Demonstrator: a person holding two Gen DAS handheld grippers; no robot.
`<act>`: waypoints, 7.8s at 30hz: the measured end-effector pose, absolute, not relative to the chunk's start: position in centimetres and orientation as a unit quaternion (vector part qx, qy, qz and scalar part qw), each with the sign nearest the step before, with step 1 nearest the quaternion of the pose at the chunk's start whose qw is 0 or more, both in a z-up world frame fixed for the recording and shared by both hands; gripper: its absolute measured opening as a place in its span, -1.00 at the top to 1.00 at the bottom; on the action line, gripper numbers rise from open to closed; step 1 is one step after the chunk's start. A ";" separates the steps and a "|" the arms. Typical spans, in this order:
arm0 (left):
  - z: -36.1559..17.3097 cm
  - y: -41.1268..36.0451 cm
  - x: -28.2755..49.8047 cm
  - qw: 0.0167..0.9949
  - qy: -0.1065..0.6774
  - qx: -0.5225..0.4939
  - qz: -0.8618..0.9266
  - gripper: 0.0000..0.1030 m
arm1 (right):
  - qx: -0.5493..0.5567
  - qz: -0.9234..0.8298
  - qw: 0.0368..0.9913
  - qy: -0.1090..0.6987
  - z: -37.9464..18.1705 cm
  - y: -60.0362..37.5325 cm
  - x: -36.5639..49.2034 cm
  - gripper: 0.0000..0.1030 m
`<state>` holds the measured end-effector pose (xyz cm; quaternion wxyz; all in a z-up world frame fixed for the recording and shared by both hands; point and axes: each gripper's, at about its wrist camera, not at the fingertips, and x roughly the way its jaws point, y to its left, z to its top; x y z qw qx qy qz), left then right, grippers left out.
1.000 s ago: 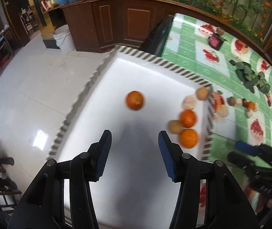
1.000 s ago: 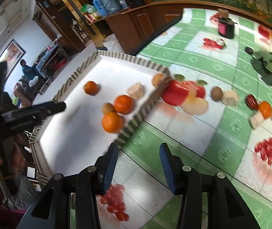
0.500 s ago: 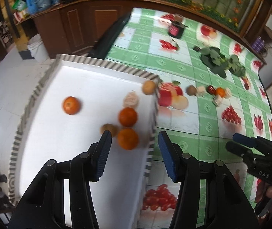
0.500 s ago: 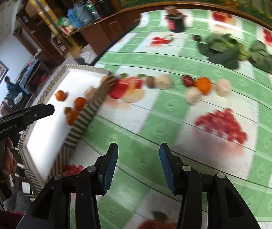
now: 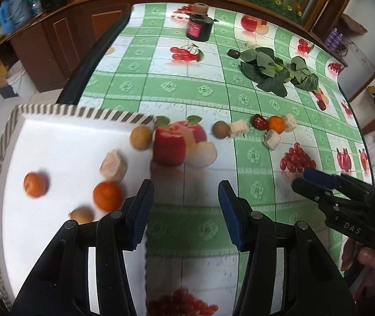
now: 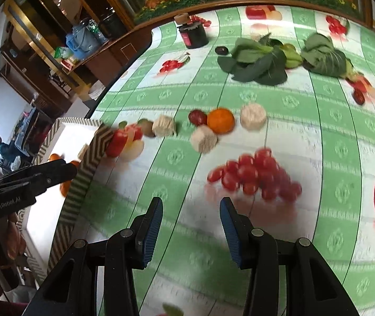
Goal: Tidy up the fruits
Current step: 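Move both open tools back over the foods on the tablecloth, then grasp a brown kiwi with the left tool while the right tool grasps a beige bread cube, then carry the kiwi and bread cube over the white tray, then open both tools to drop the kiwi and bread cube into the tray, then move both open tools back over the foods on the tablecloth, then grasp a beige bread cube with the left tool while the right tool grasps a round beige bread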
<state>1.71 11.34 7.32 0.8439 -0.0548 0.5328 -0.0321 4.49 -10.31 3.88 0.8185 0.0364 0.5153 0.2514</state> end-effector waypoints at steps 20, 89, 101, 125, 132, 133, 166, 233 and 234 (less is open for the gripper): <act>3.5 8.3 9.9 0.833 0.543 0.018 -0.105 0.01 | 0.012 0.287 0.822 0.492 1.4 -8.8 11.2 0.44; 6.6 24.3 -6.8 0.849 0.525 -0.035 0.046 0.56 | -0.020 0.440 0.746 0.499 6.4 8.2 -4.4 0.45; 4.9 26.0 -6.9 0.836 0.545 -0.047 0.039 0.56 | -0.027 0.435 0.735 0.519 4.6 10.6 -4.2 0.45; 3.6 26.4 -4.7 0.833 0.551 -0.044 0.032 0.55 | -0.075 0.414 0.743 0.520 2.1 14.4 -2.5 0.43; 3.7 26.6 -4.9 0.831 0.553 -0.041 0.041 0.10 | -0.074 0.423 0.742 0.515 3.0 13.9 -2.6 0.33; 3.7 26.7 -4.9 0.831 0.553 -0.041 0.043 0.10 | -0.071 0.424 0.742 0.514 3.2 13.7 -2.7 0.33; 7.0 20.8 -4.2 0.845 0.532 -0.047 0.017 0.10 | 0.001 0.347 0.786 0.512 5.1 1.1 -2.4 0.32; 3.6 6.0 9.8 0.831 0.546 0.003 -0.107 0.10 | 0.000 0.223 0.834 0.505 2.7 -13.4 12.7 0.29; 3.6 5.9 9.9 0.832 0.545 0.003 -0.108 0.10 | -0.001 0.226 0.834 0.504 2.7 -13.3 12.8 0.29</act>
